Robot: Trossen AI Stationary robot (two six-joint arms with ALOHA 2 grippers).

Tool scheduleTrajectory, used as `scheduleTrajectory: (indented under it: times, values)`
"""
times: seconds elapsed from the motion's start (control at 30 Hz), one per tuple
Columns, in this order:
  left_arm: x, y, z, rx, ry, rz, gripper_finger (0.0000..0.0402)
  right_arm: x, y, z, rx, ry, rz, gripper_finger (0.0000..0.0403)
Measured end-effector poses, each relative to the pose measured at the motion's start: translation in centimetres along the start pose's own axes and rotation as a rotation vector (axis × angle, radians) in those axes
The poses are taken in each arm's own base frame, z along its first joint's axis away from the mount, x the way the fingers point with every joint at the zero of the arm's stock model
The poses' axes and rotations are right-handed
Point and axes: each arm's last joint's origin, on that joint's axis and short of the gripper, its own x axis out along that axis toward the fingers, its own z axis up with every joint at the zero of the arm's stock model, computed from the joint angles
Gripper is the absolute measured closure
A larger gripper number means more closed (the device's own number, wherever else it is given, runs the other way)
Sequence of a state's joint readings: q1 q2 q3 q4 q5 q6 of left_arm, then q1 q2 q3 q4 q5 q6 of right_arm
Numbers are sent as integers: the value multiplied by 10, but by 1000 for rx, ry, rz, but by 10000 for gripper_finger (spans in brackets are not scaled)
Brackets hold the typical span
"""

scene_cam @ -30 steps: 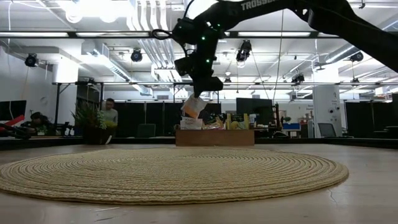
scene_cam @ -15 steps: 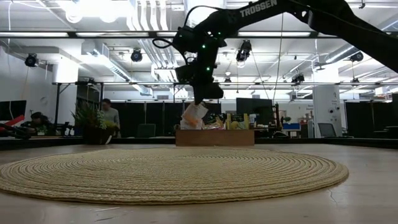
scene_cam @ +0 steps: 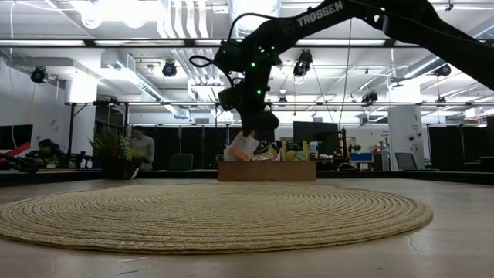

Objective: Pick & Place Tea
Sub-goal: Put the orange tea bag into the left section of the wooden organizer

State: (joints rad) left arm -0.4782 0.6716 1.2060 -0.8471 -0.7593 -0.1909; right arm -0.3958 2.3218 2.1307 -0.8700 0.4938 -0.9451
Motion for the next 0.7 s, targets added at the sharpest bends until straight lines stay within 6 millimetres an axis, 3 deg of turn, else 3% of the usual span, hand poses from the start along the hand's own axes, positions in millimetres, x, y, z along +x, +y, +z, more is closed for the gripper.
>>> scheduleTrajectory:
  times: [0.7]
  values:
    - [0, 0, 0, -17, 0, -2, 401, 0, 0, 0, 31, -3, -8, 394]
